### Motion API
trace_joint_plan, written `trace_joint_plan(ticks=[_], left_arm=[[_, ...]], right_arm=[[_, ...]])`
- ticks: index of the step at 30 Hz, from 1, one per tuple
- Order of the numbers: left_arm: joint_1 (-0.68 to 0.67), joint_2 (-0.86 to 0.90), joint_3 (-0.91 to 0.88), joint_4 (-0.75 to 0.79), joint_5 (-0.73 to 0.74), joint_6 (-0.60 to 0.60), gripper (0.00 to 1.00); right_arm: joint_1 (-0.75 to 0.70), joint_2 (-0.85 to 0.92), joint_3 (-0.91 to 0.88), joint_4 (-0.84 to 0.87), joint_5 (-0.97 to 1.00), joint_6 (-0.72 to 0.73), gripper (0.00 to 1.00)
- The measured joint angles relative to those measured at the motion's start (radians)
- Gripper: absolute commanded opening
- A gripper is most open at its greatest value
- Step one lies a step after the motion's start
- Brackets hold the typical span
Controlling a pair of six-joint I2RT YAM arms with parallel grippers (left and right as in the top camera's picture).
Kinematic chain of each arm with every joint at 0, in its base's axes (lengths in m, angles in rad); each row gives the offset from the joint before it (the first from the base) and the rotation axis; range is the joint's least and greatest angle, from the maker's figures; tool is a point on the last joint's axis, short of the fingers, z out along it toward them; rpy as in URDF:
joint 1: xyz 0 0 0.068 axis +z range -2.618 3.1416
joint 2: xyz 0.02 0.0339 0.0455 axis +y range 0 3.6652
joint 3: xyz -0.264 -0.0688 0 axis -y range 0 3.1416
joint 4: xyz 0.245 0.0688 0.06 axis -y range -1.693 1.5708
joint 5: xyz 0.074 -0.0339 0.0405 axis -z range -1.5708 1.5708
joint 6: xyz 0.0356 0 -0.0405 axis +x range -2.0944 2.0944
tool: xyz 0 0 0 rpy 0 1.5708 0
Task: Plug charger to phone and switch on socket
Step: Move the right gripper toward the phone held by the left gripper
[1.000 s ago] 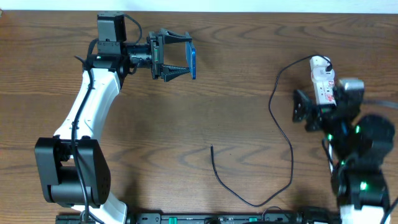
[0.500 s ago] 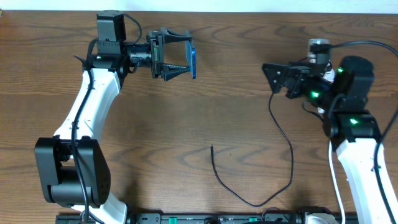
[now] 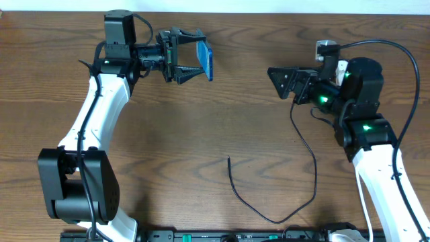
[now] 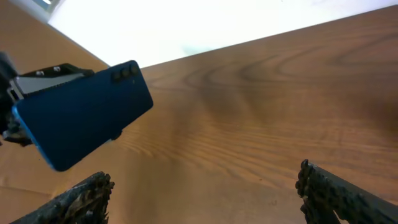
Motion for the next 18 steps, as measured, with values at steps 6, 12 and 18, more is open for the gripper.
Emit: trace_joint_plan(ticks=[6,12,18], left_arm=[[0.000,0.000,0.000,0.000,-0.097,0.021,0.07],[-0.010,0.000,0.000,0.000,-0.172,0.048,0.07],[-0.043,0.000,0.000,-0.001,-0.219,0.089,0.07]], right_arm=[[0.092,0.001,0.000,-0.004,0.142,0.000,0.96],[0.189,0.037,0.000,0.003,0.228,-0.005,0.95],[0.242,0.099,0.000,0.039,0.259,-0.010,0.95]])
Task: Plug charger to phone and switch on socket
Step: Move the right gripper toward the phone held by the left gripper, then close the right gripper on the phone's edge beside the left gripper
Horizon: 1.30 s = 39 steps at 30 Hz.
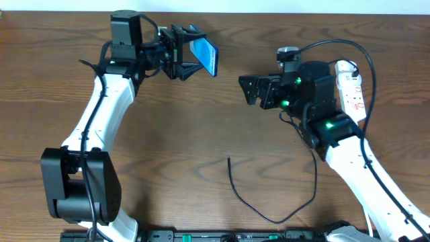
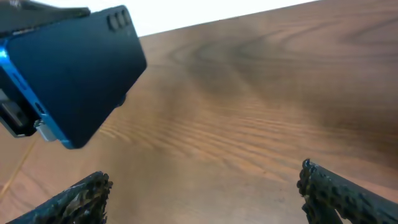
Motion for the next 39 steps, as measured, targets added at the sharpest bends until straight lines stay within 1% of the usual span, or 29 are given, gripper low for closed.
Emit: trace_joint_plan(ticks=[9,19,33,39], left_arm=[[-0.019,0.000,0.000,-0.037,-0.088,0.069,0.07],[-0.040,0.000,0.000,-0.060,-0.163,0.116,0.07],[-0.136,0.000,0.000,-0.060,-0.183,0.119,0.07],[-0.157,0.000,0.000,-0.060,-0.186,0.119,0.07]], right_arm=[[0.060,0.006,0.000,0.028,0.011,-0.033,0.95],[0.087,0.006,0.000,0.038,0.014,-0.041,0.95],[0.093,0.006,0.000,0.047,0.021,-0.053,0.94],[0.093,0.006,0.000,0.047,0.025,-0.054,0.93]])
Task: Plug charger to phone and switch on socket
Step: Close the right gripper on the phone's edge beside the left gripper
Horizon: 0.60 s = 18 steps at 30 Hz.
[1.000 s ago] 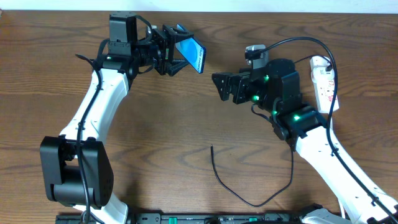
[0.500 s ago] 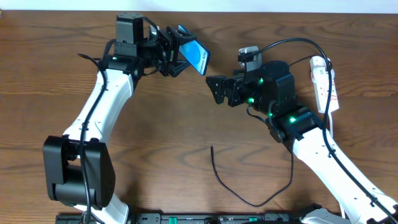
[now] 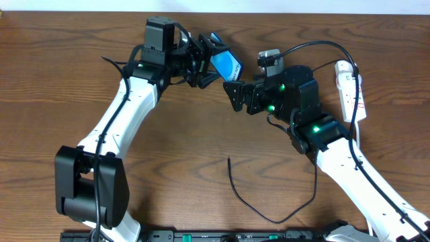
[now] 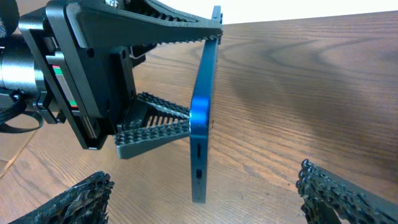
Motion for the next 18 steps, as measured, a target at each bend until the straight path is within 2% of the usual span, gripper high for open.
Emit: trace_joint_plan(ticks=[18], left_arm=[[-0.062,0.000,0.000,0.000,-0.045,-0.008,0.07]], right_arm=[[0.000,0.000,0.000,0.000,0.036,0.017,0.85]])
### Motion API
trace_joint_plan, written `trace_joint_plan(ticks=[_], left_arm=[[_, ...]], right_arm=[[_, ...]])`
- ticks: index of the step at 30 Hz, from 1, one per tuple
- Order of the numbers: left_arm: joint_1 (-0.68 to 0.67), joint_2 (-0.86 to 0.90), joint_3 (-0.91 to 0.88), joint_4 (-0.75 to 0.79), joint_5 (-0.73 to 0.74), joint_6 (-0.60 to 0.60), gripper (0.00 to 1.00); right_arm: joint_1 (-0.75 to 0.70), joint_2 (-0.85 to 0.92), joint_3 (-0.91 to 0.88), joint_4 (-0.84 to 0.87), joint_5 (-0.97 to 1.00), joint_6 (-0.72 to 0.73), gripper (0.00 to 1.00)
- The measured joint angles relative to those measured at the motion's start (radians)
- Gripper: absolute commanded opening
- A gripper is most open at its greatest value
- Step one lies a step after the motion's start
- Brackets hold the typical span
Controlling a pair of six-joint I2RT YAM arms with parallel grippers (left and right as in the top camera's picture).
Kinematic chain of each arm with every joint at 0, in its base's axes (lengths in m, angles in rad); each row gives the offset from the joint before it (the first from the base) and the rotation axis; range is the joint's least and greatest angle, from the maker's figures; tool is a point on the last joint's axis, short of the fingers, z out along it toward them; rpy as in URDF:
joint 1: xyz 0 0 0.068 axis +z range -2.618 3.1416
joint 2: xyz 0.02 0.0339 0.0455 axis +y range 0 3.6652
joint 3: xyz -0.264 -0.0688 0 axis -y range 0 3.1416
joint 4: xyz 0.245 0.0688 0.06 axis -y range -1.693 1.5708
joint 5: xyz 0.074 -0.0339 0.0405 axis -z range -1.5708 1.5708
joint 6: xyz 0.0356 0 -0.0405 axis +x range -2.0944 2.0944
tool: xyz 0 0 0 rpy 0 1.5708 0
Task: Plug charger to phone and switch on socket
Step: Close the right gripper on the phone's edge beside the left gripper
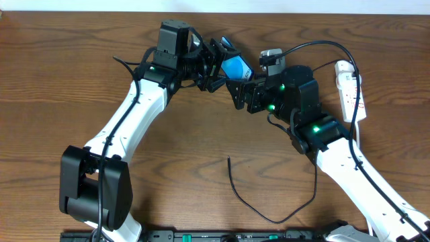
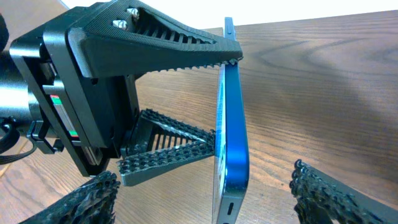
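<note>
A blue phone [image 1: 236, 67] is held off the table at the back centre, with my left gripper [image 1: 226, 64] shut on it. In the right wrist view the phone [image 2: 234, 137] stands edge-on, port end toward the camera, clamped between the left gripper's fingers [image 2: 163, 38]. My right gripper [image 1: 237, 95] is open, and its fingers straddle the phone's lower end [image 2: 205, 200] without touching it. The black charger cable [image 1: 282, 210] lies loose on the table at the front, with its free end [image 1: 229, 160] pointing away. A white socket strip [image 1: 351, 84] lies at the right.
The wooden table [image 1: 80, 134] carries only the cable and the strip. Both arms meet at the back centre, with the cable loop running up beside the right arm [image 1: 336, 148].
The left arm has brought the phone a little to the right and closer to the right gripper. The phone's port end now sits between the open right fingers.
At first the left gripper held the phone at the back left and the right gripper was open by the socket strip. Then the right arm was further left, facing the phone. Later both met at the back centre, phone edge-on, and now it is between the right fingers.
</note>
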Motion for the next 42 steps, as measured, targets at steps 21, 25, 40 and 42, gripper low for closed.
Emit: trace_joint_plan(ticks=[21,25,40,42], left_arm=[[-0.050,0.000,0.000,0.003,-0.005,-0.026,0.07],[-0.050,0.000,0.000,0.004,-0.004,-0.026,0.07],[-0.050,0.000,0.000,0.004,-0.003,-0.026,0.07],[-0.050,0.000,0.000,0.004,-0.002,-0.026,0.07]], right_arm=[[0.000,0.000,0.000,-0.008,0.029,0.007,0.61],[0.000,0.005,0.000,-0.008,0.040,0.009,0.53],[0.000,0.024,0.000,-0.008,0.047,0.008,0.29],[0.000,0.024,0.000,-0.008,0.050,0.008,0.25]])
